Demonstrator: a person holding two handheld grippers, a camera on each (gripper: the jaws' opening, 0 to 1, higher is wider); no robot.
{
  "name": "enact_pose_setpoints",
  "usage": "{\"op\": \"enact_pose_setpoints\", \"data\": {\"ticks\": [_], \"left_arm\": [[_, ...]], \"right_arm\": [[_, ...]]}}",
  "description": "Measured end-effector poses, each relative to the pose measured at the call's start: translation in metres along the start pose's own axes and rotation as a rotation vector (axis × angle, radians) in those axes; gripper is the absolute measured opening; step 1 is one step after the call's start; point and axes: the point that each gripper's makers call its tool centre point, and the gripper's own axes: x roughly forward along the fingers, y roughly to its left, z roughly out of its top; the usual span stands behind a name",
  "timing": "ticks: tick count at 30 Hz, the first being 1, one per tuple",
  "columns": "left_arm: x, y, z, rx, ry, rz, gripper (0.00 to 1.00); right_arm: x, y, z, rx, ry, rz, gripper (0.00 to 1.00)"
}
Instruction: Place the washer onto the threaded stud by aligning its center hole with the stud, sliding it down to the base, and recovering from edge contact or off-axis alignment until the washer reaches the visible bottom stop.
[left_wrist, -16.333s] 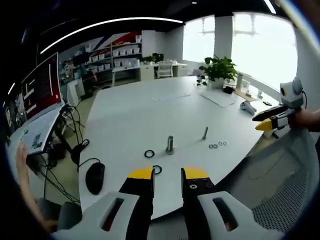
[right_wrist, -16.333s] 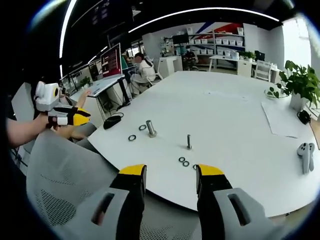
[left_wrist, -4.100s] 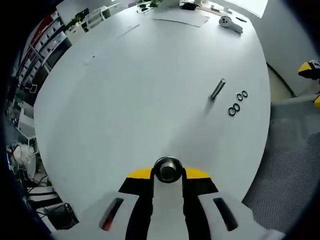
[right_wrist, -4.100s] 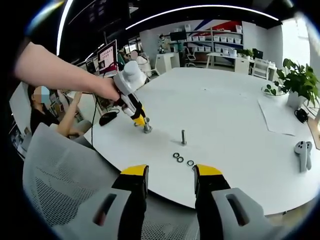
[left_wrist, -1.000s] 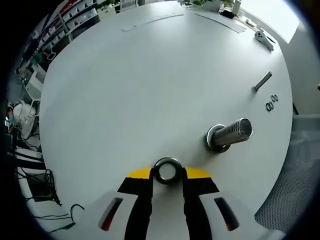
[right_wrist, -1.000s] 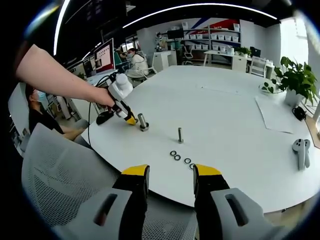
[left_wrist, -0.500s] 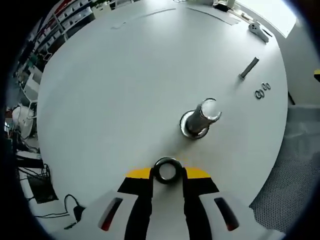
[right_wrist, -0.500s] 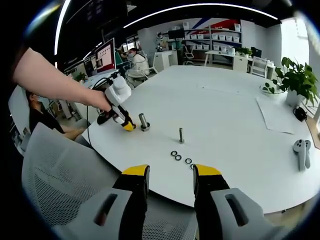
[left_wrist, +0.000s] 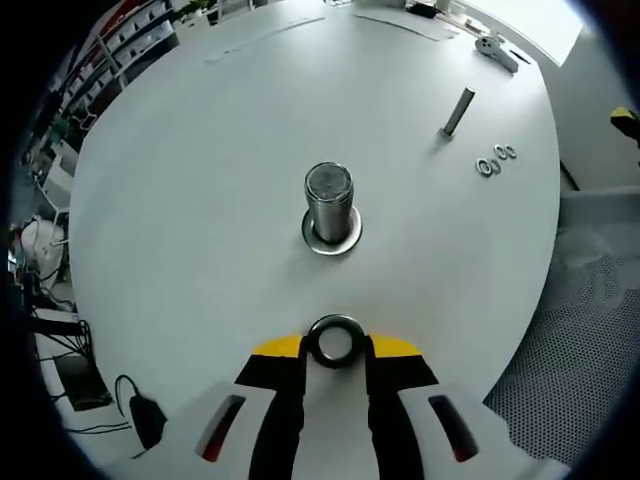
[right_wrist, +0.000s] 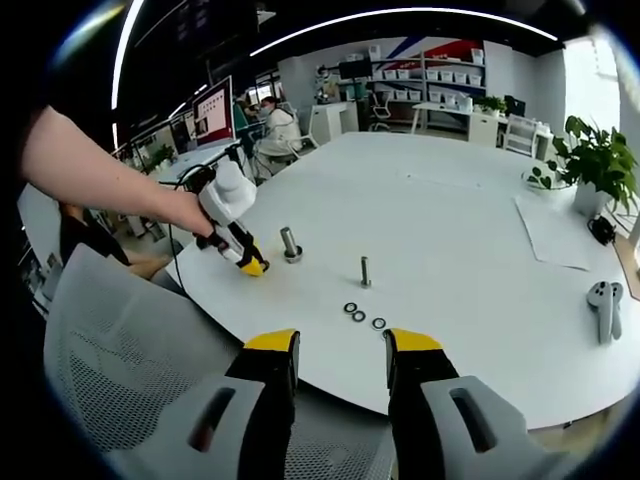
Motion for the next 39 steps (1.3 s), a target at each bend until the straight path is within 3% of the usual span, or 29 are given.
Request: {"op": "enact_pose_setpoints", "data": {"ticks": [18, 22, 30, 34, 39], "left_arm": [[0.001, -0.001, -0.005, -0.021, 0.057, 0.009, 0.25], [0.001, 0.003, -0.005, -0.002, 0.046, -0.001, 0.22], [0.001, 0.005, -0.005, -0.027, 0.083, 0.002, 0.20], [0.002, 0.009, -0.004, -0.043, 0.061, -0.005, 0.20], [-0.001, -0.001, -0.004, -0.030, 0.037, 0.007, 0.19]], "right_arm": [[0.000, 0.000, 0.001, 0.001, -0.012, 0.004, 0.37], [0.001, 0.001, 0.002, 0.003, -0.014, 0.006, 0.37], [0.001, 0.000, 0.002, 0.003, -0.016, 0.006, 0.37], [0.000, 0.001, 0.002, 0.003, -0.017, 0.007, 0.37], [0.001, 0.001, 0.002, 0.004, -0.019, 0.008, 0.37]]}}
